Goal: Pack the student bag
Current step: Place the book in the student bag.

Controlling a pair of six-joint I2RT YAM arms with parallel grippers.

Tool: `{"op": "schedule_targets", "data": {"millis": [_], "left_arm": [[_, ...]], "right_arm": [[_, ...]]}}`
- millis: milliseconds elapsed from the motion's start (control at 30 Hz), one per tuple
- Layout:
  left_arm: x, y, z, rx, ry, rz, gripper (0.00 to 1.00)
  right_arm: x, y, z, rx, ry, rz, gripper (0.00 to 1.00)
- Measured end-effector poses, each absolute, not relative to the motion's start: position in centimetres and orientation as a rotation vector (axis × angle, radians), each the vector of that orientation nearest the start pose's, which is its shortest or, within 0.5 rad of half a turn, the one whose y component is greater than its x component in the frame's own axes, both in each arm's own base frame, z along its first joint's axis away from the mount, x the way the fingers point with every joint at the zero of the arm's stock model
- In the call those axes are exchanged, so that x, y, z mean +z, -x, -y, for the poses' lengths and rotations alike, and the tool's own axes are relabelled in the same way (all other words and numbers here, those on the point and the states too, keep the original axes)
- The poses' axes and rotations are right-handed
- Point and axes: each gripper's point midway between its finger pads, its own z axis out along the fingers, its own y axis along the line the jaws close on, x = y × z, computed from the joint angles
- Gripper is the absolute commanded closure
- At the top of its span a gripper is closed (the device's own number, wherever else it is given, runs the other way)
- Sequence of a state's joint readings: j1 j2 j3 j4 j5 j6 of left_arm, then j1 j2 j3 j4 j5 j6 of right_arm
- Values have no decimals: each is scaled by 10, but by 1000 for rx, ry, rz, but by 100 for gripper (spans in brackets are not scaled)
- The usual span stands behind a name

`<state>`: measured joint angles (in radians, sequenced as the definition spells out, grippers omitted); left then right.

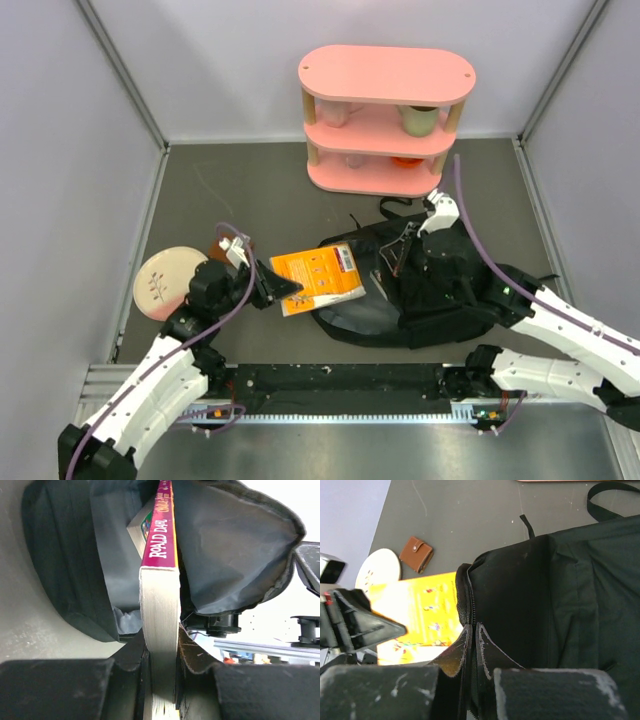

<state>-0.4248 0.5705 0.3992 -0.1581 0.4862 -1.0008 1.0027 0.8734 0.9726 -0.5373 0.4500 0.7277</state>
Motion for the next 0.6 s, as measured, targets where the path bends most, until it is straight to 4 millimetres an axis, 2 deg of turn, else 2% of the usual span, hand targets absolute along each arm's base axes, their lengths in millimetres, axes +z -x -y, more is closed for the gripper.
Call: {"op": "schedule_targets", "data": {"millis": [167,233,500,600], "left_arm": [[151,-166,212,-1506,333,-2163,100],[146,-165,215,-1532,362,-2193,100],[171,-174,235,-1697,349,-2080,100],[170,-177,240,-1734,372,-2074,100]], "right_arm": [[278,-202,-234,716,21,-2023,100],[280,-202,-239,733,34,-2022,100],[270,-201,-254,756,81,-2059,100],[269,-201,-257,759,85,-2062,100]]}}
